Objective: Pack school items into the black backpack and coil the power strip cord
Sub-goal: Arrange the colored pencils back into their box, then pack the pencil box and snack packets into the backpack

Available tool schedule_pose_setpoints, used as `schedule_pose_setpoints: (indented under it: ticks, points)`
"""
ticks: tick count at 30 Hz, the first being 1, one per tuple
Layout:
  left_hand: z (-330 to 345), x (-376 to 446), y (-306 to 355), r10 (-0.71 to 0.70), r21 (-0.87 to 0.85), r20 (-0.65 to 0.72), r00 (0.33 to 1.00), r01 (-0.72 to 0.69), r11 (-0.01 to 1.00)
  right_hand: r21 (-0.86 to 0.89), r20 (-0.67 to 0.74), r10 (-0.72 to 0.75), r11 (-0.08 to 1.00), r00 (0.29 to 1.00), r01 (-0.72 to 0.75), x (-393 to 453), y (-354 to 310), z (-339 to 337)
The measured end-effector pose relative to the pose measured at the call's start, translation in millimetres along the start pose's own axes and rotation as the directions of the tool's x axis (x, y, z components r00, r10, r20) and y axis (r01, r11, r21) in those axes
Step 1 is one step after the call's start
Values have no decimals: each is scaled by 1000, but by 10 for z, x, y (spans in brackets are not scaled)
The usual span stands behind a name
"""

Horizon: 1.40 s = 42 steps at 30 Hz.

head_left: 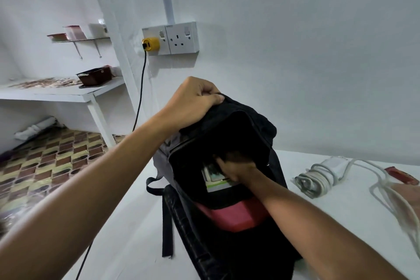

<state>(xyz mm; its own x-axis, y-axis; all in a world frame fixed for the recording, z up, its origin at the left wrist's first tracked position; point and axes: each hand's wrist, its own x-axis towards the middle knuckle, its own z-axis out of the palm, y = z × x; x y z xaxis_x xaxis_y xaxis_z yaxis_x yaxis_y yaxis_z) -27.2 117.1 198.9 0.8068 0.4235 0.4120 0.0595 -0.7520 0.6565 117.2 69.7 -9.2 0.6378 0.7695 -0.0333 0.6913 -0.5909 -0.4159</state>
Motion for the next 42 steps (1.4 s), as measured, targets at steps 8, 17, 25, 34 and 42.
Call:
schedule_pose_setpoints:
  ticks: [8, 17, 25, 34, 42]
  points:
    - [75, -132, 65, -90, -44, -12, 996, 90, 995, -168, 66, -161, 971, 985, 170, -295, 91, -47]
    - [296, -678, -124, -242, -140, 133, 961, 260, 955, 269, 555, -457, 889, 695, 371, -1606, 117, -658]
    - [1141, -1229, -457, -393, 513, 532, 750, 84, 854, 464, 164, -431, 827, 887, 316, -2117, 513, -1144]
    - [1475, -1604, -511, -375, 592, 375, 848, 93, 801, -85, 211, -411, 896, 887, 435, -1958, 1201, -18]
    - [1027, -1767, -1037, -658, 248, -353, 665, 745, 619, 467, -223, -11, 876, 975, 117, -1619, 1269, -152]
